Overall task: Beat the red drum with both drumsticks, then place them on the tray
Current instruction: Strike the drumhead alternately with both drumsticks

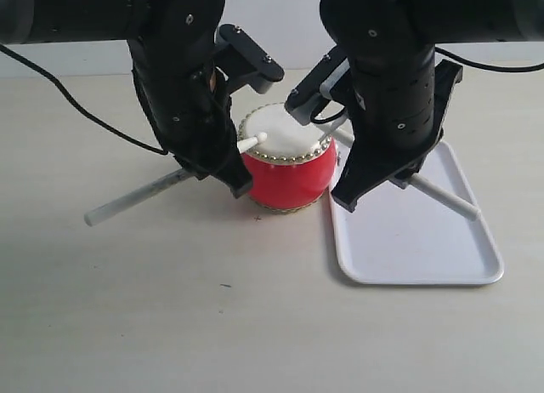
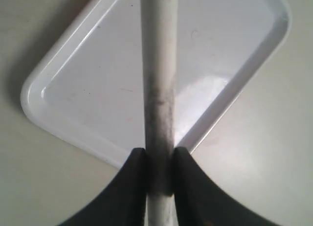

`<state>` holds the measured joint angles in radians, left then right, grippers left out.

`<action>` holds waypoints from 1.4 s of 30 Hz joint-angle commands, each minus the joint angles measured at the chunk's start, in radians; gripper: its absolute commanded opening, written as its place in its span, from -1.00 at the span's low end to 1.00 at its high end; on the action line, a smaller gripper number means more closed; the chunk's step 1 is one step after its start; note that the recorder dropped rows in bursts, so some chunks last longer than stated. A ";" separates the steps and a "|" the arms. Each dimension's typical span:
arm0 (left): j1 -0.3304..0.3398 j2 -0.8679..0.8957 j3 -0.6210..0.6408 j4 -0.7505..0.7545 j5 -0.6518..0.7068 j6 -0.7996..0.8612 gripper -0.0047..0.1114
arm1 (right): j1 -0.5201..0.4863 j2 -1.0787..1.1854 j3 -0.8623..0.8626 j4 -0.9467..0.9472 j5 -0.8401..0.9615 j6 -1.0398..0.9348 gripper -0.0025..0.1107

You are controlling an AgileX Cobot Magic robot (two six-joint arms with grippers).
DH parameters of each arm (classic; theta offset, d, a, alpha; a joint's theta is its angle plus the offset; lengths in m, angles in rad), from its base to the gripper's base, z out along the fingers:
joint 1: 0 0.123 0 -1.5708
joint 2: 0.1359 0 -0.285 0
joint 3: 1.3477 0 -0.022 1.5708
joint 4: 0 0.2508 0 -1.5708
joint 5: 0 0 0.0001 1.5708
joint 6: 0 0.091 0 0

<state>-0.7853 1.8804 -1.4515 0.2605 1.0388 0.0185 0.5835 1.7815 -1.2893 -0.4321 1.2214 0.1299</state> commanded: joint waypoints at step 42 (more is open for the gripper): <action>-0.004 -0.063 -0.079 0.175 -0.042 -0.125 -0.92 | -0.003 0.069 -0.044 -0.003 -0.015 0.016 -0.96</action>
<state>-0.7853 1.8714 -1.5107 0.4418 1.0000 -0.0961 0.5835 1.8198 -1.3275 -0.4453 1.1802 0.1622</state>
